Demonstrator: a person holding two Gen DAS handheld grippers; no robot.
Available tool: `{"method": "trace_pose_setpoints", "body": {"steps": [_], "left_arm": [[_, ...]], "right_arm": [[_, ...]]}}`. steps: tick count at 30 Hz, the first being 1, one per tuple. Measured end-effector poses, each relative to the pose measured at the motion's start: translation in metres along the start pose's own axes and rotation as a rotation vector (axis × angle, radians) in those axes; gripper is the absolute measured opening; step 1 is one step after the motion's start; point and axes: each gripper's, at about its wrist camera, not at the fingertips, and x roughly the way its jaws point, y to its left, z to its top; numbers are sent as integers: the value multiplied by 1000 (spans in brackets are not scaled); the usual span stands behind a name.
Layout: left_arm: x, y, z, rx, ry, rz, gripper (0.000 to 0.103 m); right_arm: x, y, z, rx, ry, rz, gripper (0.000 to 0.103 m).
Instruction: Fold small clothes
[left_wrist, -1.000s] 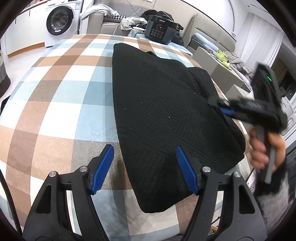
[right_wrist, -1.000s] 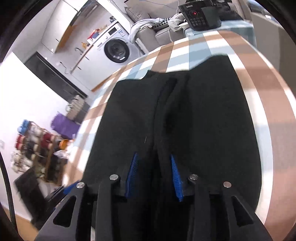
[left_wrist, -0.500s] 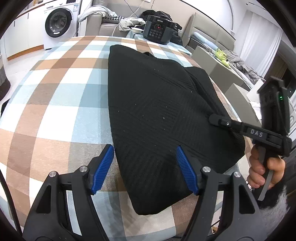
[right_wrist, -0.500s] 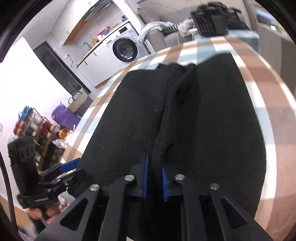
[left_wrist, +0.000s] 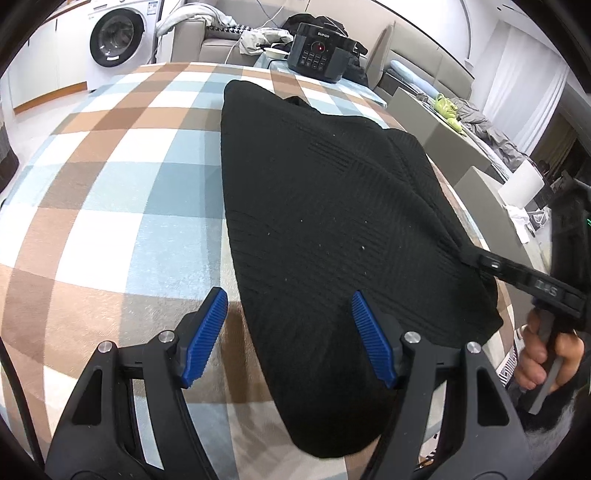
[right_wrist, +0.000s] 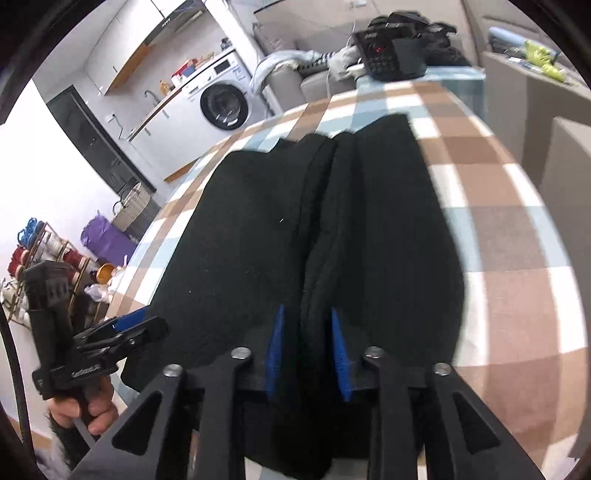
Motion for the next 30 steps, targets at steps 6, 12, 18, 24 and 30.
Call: {"method": "trace_pose_setpoints", "body": {"steps": [6, 12, 18, 24, 30], "left_arm": [[16, 3, 9, -37, -7, -27, 65], [21, 5, 14, -56, -39, -28, 30], [20, 9, 14, -54, -47, -9, 16], [5, 30, 7, -80, -63, 32, 16], [-16, 59, -5, -143, -86, 30, 16]], "right_arm": [[-25, -29, -3, 37, -71, -125, 30], [-12, -43, -8, 68, -46, -142, 30], [-1, -28, -14, 40, -25, -147, 30], [8, -6, -22, 23, 3, -91, 30], [8, 14, -31, -7, 28, -53, 30]]}}
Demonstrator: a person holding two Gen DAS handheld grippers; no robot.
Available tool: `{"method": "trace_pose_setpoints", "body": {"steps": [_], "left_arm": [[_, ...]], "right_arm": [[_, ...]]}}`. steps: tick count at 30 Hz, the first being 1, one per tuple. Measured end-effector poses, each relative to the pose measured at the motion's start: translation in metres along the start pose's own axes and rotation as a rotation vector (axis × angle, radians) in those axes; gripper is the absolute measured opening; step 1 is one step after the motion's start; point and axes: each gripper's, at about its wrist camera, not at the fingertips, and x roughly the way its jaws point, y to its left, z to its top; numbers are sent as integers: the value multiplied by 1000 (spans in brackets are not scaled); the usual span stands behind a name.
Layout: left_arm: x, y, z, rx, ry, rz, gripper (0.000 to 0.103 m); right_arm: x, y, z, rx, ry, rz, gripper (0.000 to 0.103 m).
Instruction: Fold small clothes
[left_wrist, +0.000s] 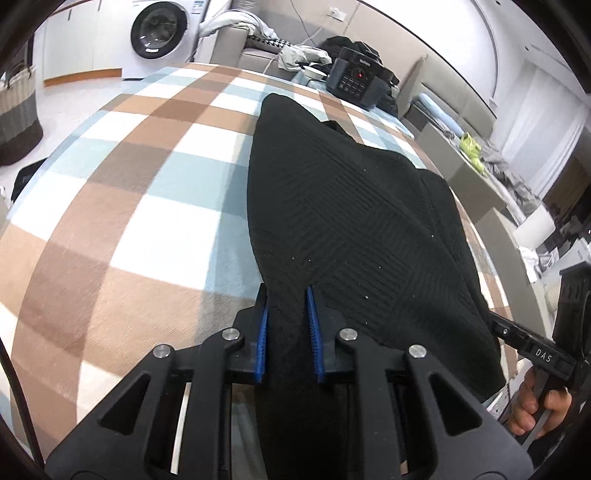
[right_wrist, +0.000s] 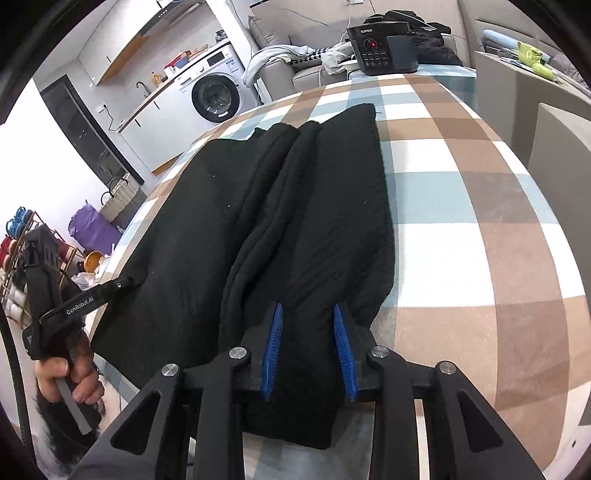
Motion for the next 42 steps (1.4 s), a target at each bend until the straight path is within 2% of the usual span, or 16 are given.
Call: {"method": "trace_pose_setpoints", "body": {"steps": [5, 8, 9, 10, 12, 16, 20, 21, 24, 26, 28, 32, 34, 37, 39, 42], "left_arm": [[-16, 0, 1, -9, -26, 9, 19], [-28, -4, 4, -5, -50, -12, 35], [-31, -6, 4, -4, -61, -20, 43], [-35, -9, 5, -4, -69, -27, 56], [-39, -13, 5, 0, -78, -34, 65], [-39, -24, 3, 16, -52, -42, 65], [-35, -33, -2, 37, -34, -44, 65], [-34, -35, -3, 41, -32, -42, 65], [-34, -40, -4, 49, -29, -45, 65], [-36, -43, -3, 54, -35, -52, 65], [-40, -47, -1, 60, -46, -57, 65], [-41, -58, 2, 81, -50, -76, 65], [-34, -63, 0, 94, -35, -77, 65], [-21, -66, -7, 94, 11, -82, 65], [-16, -67, -10, 102, 26, -76, 65], [-11, -67, -12, 114, 28, -67, 65]], "right_arm": [[-30, -6, 0, 59, -69, 17, 30], [-40, -3, 0, 65, -69, 98, 35], [-40, -1, 0, 71, -65, 129, 41], [-37, 1, 0, 77, -54, 165, 42], [-27, 6, -1, 74, -22, 222, 42], [1, 18, -1, 31, 50, 244, 42], [22, 29, 4, -10, 52, 270, 42], [26, 34, 6, -39, 49, 270, 39], [37, 49, 8, -149, 17, 210, 13], [33, 54, 14, -157, -2, 212, 10], [8, 60, 24, -190, -73, 189, 10], [-28, 59, 29, -210, -168, 99, 10], [-20, 47, 22, -187, -135, 6, 10], [13, 23, 10, -102, -12, -42, 11], [11, 13, 11, -50, -24, 16, 16], [5, -1, 25, 16, -43, 80, 36]]}}
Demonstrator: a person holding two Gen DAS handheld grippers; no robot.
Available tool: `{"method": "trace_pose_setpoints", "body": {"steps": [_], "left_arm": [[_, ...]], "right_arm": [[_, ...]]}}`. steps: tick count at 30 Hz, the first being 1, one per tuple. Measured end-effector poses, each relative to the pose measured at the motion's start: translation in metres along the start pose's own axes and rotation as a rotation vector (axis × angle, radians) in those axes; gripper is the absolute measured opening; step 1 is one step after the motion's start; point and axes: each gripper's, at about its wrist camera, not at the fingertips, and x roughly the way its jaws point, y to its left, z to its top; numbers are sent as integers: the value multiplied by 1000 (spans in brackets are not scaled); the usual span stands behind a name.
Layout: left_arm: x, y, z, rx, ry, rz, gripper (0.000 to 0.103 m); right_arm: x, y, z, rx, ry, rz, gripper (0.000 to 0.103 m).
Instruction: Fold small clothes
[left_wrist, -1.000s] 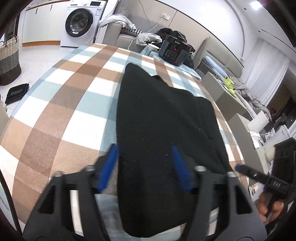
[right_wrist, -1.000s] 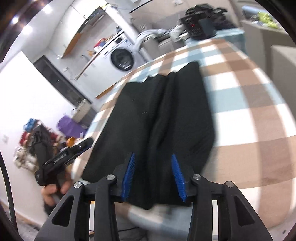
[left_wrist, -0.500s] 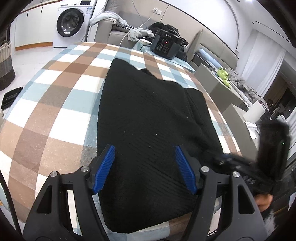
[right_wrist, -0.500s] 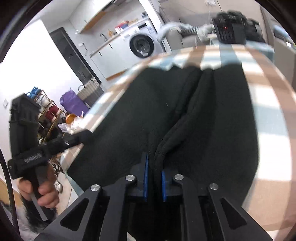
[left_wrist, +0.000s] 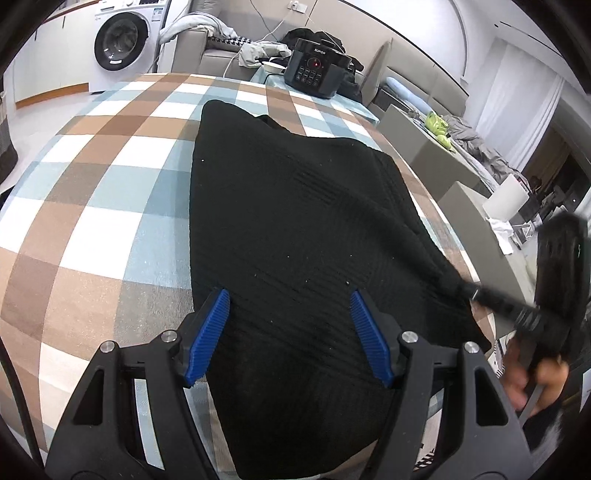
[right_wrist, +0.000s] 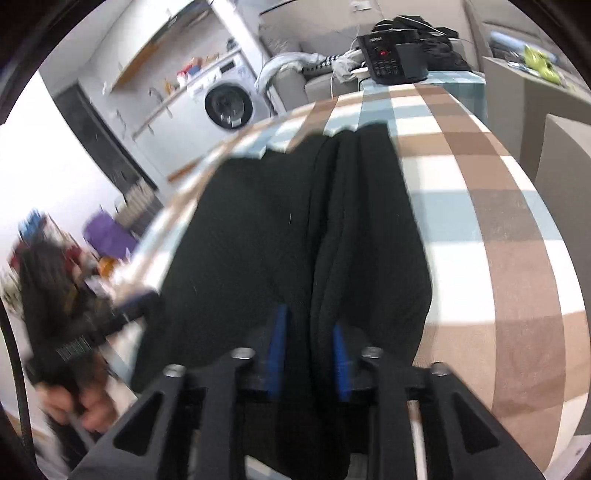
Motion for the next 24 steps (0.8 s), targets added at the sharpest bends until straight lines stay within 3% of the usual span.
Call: {"method": "trace_pose_setpoints", "body": {"steps": [4, 9, 17, 21, 24], "left_arm": [[2, 3, 2, -13, -4, -5, 65], [2, 9, 9, -22, -10, 5, 65], [7, 24, 16, -50, -2, 18, 65], [10, 27, 18, -52, -1, 14, 65], [9, 26, 21, -48, -13, 9, 65]], "right_arm": [[11, -14, 42, 33, -29, 37, 38], [56, -27, 96, 81, 15, 50, 38], [99, -20, 126, -1, 74, 38, 38], [103, -6, 120, -110, 62, -54, 11], [85, 8, 118, -179, -14, -71, 8]]}}
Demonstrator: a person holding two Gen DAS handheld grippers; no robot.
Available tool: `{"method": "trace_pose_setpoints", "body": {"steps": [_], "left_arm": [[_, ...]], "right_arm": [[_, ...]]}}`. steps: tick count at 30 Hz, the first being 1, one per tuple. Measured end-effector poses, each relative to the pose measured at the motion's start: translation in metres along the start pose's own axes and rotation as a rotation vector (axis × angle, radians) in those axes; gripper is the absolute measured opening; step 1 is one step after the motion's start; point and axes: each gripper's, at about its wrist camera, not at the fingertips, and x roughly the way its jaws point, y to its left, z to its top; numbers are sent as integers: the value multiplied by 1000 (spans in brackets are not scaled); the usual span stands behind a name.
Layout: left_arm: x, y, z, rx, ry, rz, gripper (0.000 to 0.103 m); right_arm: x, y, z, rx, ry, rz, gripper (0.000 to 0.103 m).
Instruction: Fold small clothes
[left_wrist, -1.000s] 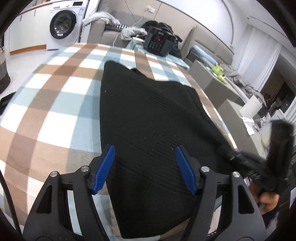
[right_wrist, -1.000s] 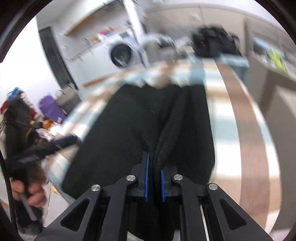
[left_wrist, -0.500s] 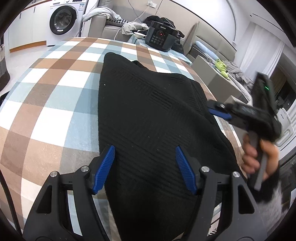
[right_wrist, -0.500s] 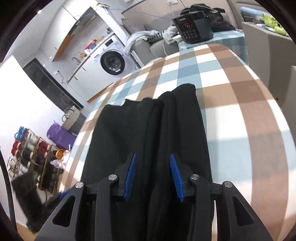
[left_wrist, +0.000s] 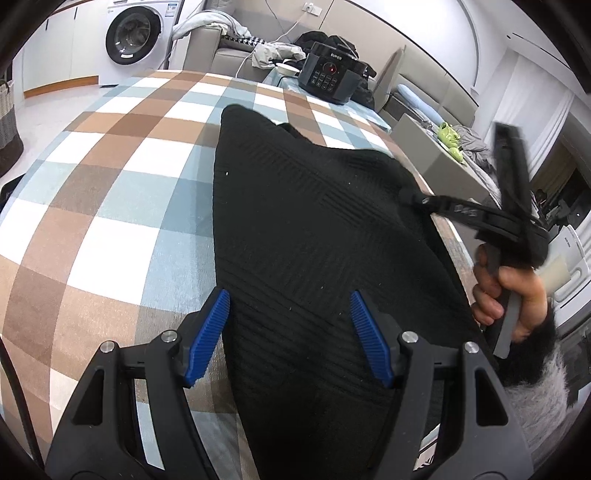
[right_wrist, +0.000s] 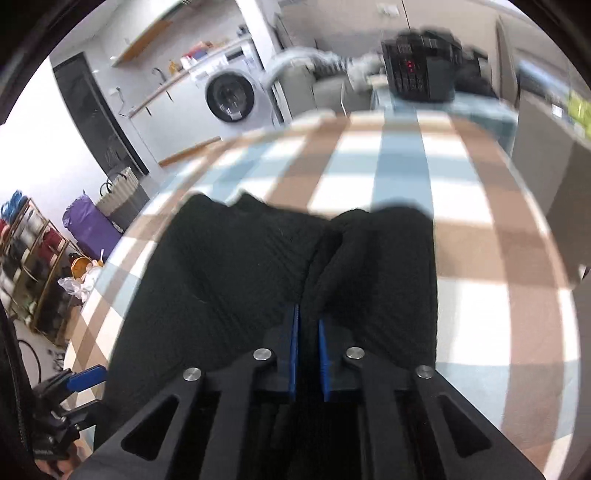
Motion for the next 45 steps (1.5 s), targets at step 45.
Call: {"method": "trace_pose_setpoints", "body": {"steps": [45], "left_arm": [[1, -12, -16, 44, 31, 12, 65]], "right_arm": [[-123, -6, -139, 178, -34, 82, 13]]}}
